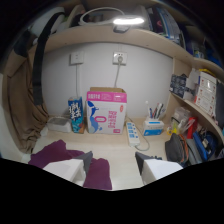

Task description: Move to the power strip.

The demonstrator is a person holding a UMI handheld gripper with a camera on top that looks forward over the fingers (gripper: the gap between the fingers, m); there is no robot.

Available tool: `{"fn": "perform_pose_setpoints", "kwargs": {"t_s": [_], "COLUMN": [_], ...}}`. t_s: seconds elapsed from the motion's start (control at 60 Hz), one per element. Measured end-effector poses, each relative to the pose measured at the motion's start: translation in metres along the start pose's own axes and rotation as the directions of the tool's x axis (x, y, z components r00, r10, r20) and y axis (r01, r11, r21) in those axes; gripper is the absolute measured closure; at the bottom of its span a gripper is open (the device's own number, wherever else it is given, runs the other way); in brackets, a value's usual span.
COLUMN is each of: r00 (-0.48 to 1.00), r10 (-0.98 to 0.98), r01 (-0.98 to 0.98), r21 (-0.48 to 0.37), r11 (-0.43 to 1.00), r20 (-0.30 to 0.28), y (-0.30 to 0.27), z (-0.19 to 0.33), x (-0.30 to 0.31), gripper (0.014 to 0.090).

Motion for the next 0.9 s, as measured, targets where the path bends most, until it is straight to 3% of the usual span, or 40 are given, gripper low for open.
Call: {"fn": "perform_pose_setpoints", "kwargs": {"t_s": [0.067,0.2,0.217,0.233,0.383,0.483,0.9], "r00": [1.0,1.0,1.0,1.0,1.0,1.0,1.0], "r10": [0.0,0.002,0.002,0.003,0.007,0.013,0.028], "r01": [0.0,-0.002,-0.002,-0.003,-0.007,-0.013,-0.028], "r21": [-0.001,-0.006,-0.007,-0.008,-0.012,-0.016,-0.045], "r11": [1.0,1.0,1.0,1.0,1.0,1.0,0.999], "r20": [-0.001,-0.004,-0.005,-0.005,-0.008,-0.001,-0.008], "y": [0.0,0.002,0.002,0.002,0.005,0.008,0.015], "z": [0.001,0.006,0.006,0.007,0.013,0.021,0.099], "x": [0.002,0.005,0.006,0.006,0.009,0.011,0.072], "gripper": [0.0149,0.0174,0.0149,0.0174,0.015,0.0172,0.0171]}}
